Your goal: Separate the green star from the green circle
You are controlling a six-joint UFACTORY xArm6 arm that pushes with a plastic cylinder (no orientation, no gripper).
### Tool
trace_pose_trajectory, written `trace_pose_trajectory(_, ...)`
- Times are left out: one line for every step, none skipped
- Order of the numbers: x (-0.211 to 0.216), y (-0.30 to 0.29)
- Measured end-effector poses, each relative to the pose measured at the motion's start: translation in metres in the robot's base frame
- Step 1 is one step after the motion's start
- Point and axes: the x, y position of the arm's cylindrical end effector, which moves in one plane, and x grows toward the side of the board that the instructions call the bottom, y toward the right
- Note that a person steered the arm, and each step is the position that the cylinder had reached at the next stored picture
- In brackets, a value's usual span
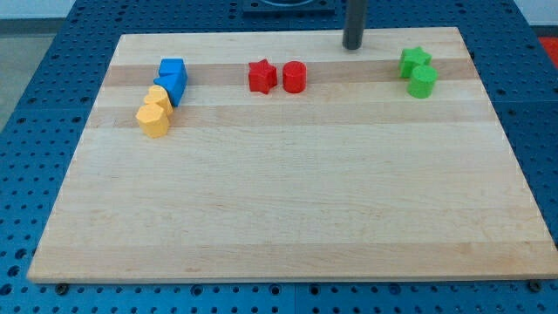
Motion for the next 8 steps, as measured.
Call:
trace_pose_trajectory(0.0,0.036)
trace_pose_trajectory(0.0,0.076)
trace_pose_trajectory(0.002,0.108)
trace_pose_trajectory(0.018,0.129)
trace_pose_trajectory(0.043,0.135)
trace_pose_trajectory(0.062,0.133)
trace_pose_trajectory(0.064,0.118)
trace_pose_trajectory(0.063,0.106)
